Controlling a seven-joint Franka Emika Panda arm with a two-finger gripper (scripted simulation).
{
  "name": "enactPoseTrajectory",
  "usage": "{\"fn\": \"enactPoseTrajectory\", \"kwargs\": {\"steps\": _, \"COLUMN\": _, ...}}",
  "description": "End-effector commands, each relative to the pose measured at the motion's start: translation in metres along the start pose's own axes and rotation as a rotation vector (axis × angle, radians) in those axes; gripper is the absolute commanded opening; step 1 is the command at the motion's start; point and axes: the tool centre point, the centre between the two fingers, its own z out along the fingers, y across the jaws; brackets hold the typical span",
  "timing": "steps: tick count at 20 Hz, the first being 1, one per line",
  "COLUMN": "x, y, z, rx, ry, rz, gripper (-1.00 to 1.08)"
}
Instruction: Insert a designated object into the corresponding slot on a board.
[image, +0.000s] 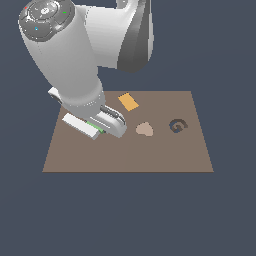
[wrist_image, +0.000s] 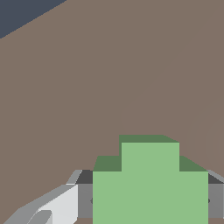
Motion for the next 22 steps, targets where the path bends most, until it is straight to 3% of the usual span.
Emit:
{"fn": "enactPoseTrajectory", "kwargs": {"steps": 1, "x": -0.0053, "y": 0.0009, "z": -0.0008, "rx": 0.0, "ry": 0.001, "rz": -0.008, "gripper": -1.0}}
{"fn": "enactPoseTrajectory", "kwargs": {"steps": 13, "x": -0.009, "y": 0.0019, "z": 0.0088, "rx": 0.0, "ry": 0.001, "rz": -0.014, "gripper": -1.0}}
{"fn": "enactPoseTrajectory", "kwargs": {"steps": 14, "x": -0.009, "y": 0.0019, "z": 0.0088, "rx": 0.0, "ry": 0.001, "rz": -0.014, "gripper": 1.0}}
{"fn": "enactPoseTrajectory", "kwargs": {"steps": 22, "x": -0.009, "y": 0.0019, "z": 0.0088, "rx": 0.0, "ry": 0.001, "rz": -0.014, "gripper": 1.0}}
